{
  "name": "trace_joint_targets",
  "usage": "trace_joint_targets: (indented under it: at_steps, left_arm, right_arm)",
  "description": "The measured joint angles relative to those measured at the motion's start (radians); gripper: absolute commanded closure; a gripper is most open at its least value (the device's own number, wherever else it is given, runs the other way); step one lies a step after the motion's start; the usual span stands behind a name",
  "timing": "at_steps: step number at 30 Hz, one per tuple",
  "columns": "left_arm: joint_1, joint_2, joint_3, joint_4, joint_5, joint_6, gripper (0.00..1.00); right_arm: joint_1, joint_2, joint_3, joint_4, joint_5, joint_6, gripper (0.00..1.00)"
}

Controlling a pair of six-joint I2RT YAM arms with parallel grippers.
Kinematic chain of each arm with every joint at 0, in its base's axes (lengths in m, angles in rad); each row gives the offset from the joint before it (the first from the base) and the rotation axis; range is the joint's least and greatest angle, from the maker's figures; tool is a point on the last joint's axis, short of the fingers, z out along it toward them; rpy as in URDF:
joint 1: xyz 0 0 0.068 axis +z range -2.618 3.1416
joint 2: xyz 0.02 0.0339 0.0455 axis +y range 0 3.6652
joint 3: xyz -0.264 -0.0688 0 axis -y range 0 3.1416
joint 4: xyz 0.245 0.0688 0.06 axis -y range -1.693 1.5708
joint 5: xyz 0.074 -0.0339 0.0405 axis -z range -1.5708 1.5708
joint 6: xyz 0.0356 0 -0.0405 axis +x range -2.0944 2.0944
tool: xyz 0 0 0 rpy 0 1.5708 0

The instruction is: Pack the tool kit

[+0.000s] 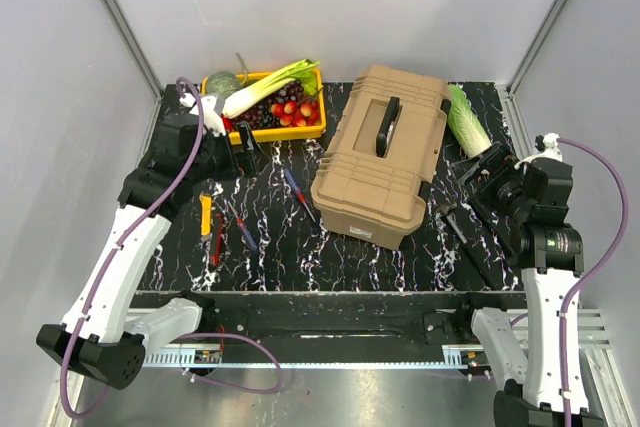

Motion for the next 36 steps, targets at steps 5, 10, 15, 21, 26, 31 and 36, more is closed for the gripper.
trace_joint_targets:
  at_steps: [5, 10, 15, 21, 26, 31, 36]
  left_arm:
    - [0.000, 0.000, 0.000, 0.014, 0.037, 0.047, 0.01]
    - [0.000, 0.035, 0.005, 0.055, 0.116, 0.086, 0.01]
    - [0.000, 0.179, 0.037, 0.142, 0.222, 0.079, 0.01]
    - [-0.005, 0.425, 0.150, 0.222, 0.337, 0.033, 0.01]
    - [-0.035, 0.507, 0.171, 0.244, 0.370, 0.007, 0.01]
    - [-0.065, 0.527, 0.180, 0.259, 0.383, -0.003, 0.01]
    - [-0.074, 0.542, 0.180, 0.270, 0.386, -0.016, 0.01]
  right_arm:
    - [0.000, 0.011, 0.000, 0.011, -0.023, 0.028, 0.01]
    - [0.000, 0.072, -0.011, 0.129, -0.131, 0.064, 0.01]
    - [0.001, 0.164, -0.053, 0.274, -0.246, 0.083, 0.00]
    - [0.001, 0.254, -0.057, 0.322, -0.277, 0.064, 0.02]
    - [0.001, 0.293, -0.073, 0.325, -0.257, 0.047, 0.02]
    - [0.013, 0.319, -0.103, 0.332, -0.247, 0.027, 0.06]
    - [0.109, 0.379, -0.125, 0.361, -0.220, 0.026, 0.18]
